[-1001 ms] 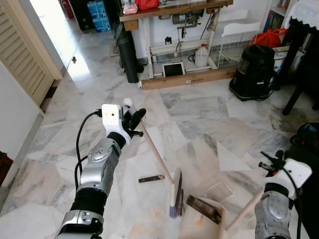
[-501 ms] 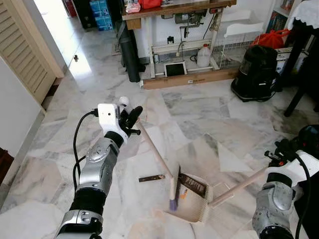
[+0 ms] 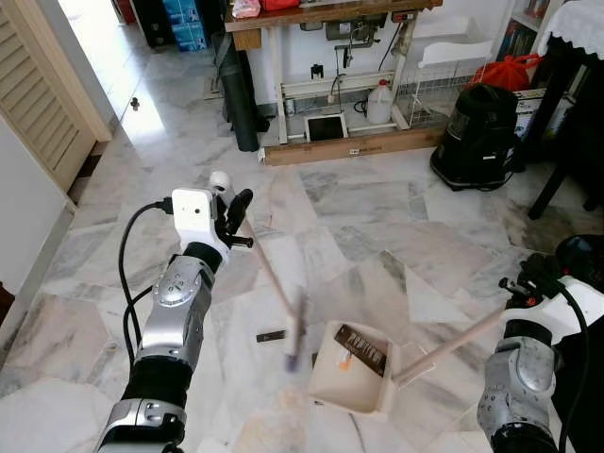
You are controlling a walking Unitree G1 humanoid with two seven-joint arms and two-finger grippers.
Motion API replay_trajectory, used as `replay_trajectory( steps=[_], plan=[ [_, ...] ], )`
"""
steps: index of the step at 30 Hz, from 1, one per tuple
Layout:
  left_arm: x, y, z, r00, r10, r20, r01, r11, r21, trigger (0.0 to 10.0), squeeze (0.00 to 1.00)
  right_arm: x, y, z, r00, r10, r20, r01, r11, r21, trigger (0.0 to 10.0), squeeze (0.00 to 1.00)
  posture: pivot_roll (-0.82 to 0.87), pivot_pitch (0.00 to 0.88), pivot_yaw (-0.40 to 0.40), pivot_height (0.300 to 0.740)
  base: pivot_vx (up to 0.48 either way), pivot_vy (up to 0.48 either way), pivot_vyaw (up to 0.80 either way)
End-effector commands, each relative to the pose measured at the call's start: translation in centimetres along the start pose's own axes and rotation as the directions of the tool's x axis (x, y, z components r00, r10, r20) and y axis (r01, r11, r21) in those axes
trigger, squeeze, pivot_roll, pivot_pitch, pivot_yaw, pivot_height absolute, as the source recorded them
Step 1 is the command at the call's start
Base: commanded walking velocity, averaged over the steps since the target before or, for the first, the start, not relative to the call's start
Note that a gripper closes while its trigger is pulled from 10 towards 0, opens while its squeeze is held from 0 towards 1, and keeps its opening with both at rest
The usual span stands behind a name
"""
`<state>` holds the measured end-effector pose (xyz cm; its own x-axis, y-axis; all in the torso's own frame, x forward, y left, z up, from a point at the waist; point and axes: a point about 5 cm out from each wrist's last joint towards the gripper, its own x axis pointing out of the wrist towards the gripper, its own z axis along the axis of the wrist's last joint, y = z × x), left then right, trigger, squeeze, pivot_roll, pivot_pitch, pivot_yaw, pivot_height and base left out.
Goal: Sweep floor
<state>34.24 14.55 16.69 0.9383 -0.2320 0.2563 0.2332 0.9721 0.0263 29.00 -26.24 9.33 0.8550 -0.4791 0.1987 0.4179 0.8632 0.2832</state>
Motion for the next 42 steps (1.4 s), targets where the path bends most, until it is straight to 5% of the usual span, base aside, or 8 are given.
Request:
replay_trajectory(
  steps=[1,8,23,42],
  plan=[
    [-0.3,0.0,0.7,0.999,0.0,0.047,-0.002,0.999,0.039,10.0,0.0,0.3,1.1,1.0,0.998,0.032,0.05,-0.034,0.999,0.033,10.0,0.0,-0.05,0.0,0.053,0.74,0.0,0.0,0.0],
    [-2.4,-0.4,-1.5,0.998,0.058,-0.002,-0.058,0.995,0.083,10.0,0.0,-0.9,1.9,1.8,0.995,0.073,0.061,-0.076,0.996,0.055,10.0,0.0,-0.04,0.0,0.022,0.74,0.0,0.0,0.0],
    [-3.9,-0.3,-2.3,0.99,0.144,0.0,-0.143,0.98,0.136,10.0,0.0,-1.0,3.3,2.9,0.985,0.165,0.049,-0.166,0.986,0.02,10.0,0.0,0.01,0.0,-0.044,0.74,0.0,0.0,0.32],
    [-3.1,0.0,-1.7,0.983,0.182,0.021,-0.183,0.974,0.134,10.0,0.0,-0.7,5.5,2.8,0.976,0.217,0.027,-0.217,0.976,0.031,10.0,0.0,0.02,0.0,-0.038,0.74,0.0,0.0,0.8]
  ],
)
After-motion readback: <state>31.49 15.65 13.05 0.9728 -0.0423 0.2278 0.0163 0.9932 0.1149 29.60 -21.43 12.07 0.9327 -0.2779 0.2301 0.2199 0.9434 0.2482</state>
